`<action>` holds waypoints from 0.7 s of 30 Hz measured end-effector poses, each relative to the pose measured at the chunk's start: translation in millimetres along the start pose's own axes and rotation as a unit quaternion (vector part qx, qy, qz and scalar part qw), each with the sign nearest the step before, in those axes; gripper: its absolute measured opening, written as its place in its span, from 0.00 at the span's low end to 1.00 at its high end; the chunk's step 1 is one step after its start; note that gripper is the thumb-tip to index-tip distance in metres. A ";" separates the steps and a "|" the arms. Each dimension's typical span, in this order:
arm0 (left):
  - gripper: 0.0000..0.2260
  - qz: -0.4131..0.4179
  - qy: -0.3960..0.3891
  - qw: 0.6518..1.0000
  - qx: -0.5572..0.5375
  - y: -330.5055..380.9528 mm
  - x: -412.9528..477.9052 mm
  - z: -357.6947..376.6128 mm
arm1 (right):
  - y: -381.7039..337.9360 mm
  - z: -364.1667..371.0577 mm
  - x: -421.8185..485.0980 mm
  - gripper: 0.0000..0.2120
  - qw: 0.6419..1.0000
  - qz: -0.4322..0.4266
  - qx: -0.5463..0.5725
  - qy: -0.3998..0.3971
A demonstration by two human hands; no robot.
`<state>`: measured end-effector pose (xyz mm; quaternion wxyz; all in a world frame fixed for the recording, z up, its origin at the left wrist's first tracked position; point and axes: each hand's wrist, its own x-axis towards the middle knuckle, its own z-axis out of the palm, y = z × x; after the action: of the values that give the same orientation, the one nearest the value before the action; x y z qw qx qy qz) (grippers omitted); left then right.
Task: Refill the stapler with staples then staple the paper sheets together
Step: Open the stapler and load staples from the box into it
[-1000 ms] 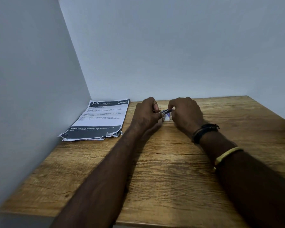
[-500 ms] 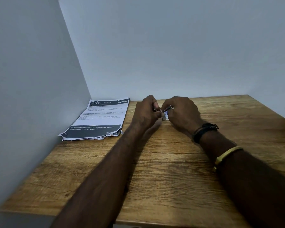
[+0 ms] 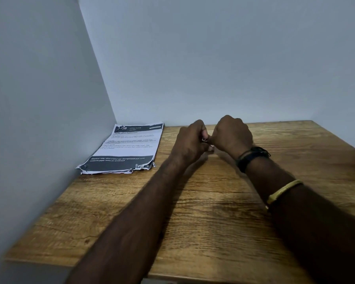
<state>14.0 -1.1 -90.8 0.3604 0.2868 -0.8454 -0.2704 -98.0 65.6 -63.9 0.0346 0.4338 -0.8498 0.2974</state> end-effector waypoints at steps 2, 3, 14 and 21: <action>0.19 0.008 -0.004 1.000 0.004 2.7 -1.0 0.9 | -1.0 -2.8 2.3 0.16 1.000 0.014 0.000 -0.008; 0.19 0.008 -0.008 1.000 0.006 3.3 -1.5 1.1 | -1.1 -3.5 3.7 0.16 1.000 0.022 0.001 -0.015; 0.19 -0.007 -0.023 0.998 0.054 4.1 -2.2 5.1 | 6.8 -3.2 9.8 0.13 0.992 0.059 0.060 -0.098; 0.20 -0.021 0.005 0.999 0.035 -2.1 2.0 -0.7 | 10.3 0.3 9.9 0.14 0.978 0.055 0.192 -0.064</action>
<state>14.0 -4.1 -90.9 0.3484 0.3187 -0.8462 -0.2469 -111.9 63.0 -65.9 -0.1200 0.4027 -0.8000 0.4283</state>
